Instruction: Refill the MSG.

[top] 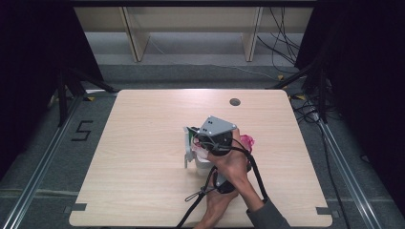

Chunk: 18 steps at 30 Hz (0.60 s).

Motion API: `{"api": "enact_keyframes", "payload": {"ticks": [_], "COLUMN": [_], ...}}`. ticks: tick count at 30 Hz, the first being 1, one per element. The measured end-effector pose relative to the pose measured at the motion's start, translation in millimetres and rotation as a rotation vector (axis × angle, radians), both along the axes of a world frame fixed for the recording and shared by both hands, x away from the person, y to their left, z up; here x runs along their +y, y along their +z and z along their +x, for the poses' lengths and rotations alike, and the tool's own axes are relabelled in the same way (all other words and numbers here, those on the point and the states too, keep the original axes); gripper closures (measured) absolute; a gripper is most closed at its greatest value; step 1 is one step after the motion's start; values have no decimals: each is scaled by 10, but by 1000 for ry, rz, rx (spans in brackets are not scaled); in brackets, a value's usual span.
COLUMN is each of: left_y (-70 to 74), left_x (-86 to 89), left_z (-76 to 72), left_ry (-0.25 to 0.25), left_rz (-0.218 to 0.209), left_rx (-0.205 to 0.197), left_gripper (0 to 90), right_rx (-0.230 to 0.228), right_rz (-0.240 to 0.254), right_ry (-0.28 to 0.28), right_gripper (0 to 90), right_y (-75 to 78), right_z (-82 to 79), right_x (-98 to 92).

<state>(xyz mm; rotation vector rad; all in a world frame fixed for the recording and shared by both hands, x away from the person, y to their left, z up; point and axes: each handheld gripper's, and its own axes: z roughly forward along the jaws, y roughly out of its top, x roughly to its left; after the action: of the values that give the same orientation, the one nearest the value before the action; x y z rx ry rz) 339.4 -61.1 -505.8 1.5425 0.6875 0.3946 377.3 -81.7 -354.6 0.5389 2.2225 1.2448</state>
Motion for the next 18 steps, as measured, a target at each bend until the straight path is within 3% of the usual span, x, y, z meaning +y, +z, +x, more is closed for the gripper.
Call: {"api": "enact_keyframes", "payload": {"ticks": [2, 4, 5, 6, 10, 11, 14, 15, 17, 18], "left_y": [-13, -30, -20, -8, -23, -23, 0, -3, -17, -18], "left_x": [-16, -28, 8, -4, -1, -14, 12, -15, -19, -16], "left_z": [6, 4, 8, -2, 25, 21, 17, 12, 19, 20], "left_ry": [5, -23, -6, 12, -32, -28, -12, -10, 0, -4], "left_rz": [-1, -16, 41, 20, 35, 17, 50, 18, 36, 39], "left_rx": [10, 15, 2, 2, 17, 17, 9, 13, 11, 10], "left_gripper": [769, 769, 769, 769, 769, 769, 769, 769, 768, 768], "right_rx": [-3, 16, 5, 2, 2, 15, 8, -1, 7, -11], "right_rz": [5, 4, 2, 6, -4, 1, 7, 8, 11, 1], "right_ry": [-5, -10, -4, -7, -11, -13, -5, -6, -10, -4], "right_gripper": [894, 894, 894, 894, 894, 894, 894, 894, 894, 894], "right_y": [-6, -36, -32, -18, -37, -49, -18, -15, -21, -20], "right_z": [19, 42, 46, 35, 61, 66, 42, 48, 57, 65], "right_x": [2, -12, -18, -20, -24, -27, -31, -34, -42, -50]}}
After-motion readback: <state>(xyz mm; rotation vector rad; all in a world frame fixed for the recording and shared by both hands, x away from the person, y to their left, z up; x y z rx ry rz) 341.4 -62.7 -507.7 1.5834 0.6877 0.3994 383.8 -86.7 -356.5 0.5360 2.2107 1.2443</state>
